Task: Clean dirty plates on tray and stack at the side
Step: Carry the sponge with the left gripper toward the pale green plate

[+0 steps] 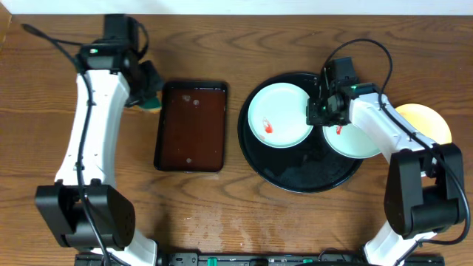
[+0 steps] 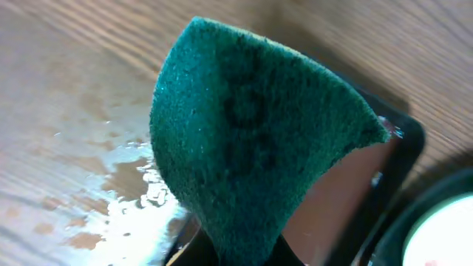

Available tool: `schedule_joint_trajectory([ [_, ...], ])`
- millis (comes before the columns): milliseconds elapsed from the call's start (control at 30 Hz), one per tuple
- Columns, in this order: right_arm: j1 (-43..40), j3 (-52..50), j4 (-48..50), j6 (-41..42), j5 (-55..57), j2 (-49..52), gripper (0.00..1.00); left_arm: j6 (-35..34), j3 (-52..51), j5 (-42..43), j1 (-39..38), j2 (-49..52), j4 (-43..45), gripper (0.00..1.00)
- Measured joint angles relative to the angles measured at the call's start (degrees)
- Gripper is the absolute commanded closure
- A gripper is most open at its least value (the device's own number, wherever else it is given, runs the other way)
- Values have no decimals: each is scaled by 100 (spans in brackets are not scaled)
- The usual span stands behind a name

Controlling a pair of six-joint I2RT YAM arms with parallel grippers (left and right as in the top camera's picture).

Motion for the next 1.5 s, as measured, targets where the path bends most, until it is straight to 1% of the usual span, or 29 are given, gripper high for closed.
schedule_joint_trajectory([
  [33, 0, 0, 9, 2, -2, 0, 99, 0, 0, 2, -81, 0, 2, 92],
  [67, 0, 0, 11, 4, -2, 0, 96, 0, 0, 9, -149, 0, 2, 92],
  [133, 0, 0, 4, 44, 2, 0, 80, 0, 0, 11, -302, 0, 7, 92],
  [167, 0, 0, 11, 24, 7, 0, 66, 0, 0, 11, -354, 0, 11, 92],
  [200, 0, 0, 17, 4, 9, 0, 57, 0, 0, 11, -446, 0, 28, 92],
  [233, 0, 0, 39, -55, 0, 0, 56, 0, 0, 11, -496, 0, 50, 92],
  [367, -2, 68, -98, -350, -92, 2, 56, 0, 0, 13, -734, 11, 120, 92],
  [533, -114, 579, -459, -619, -258, 11, 57, 0, 0, 15, -872, 146, 179, 92],
  [667, -260, 894, -256, -800, -289, 11, 62, 0, 0, 76, -942, 264, 317, 92],
  [800, -286, 898, -39, -866, -286, 111, 62, 0, -2, 120, -1062, 306, 385, 92],
  [967, -282, 901, 227, -914, -289, 758, 62, 0, -2, 142, -1178, 308, 404, 92],
  [1000, -282, 901, 245, -920, -286, 901, 64, 0, -2, 142, -1180, 308, 402, 92],
  [1067, -282, 898, 295, -940, -282, 1204, 71, 0, -2, 142, -1180, 308, 398, 92],
  [1133, -282, 940, 348, -968, -304, 1228, 79, 0, -2, 142, -1180, 308, 396, 92],
  [1167, -282, 949, 350, -968, -317, 1231, 79, 0, -2, 142, -1180, 308, 389, 92],
  [1233, -275, 949, 330, -966, -310, 1272, 79, 0, -2, 142, -1180, 308, 391, 92],
  [1367, -275, 949, 337, -966, -326, 1272, 71, 0, -4, 142, -1180, 310, 391, 92],
  [1500, -262, 949, 326, -973, -354, 1263, 71, 0, -4, 142, -1180, 310, 391, 92],
])
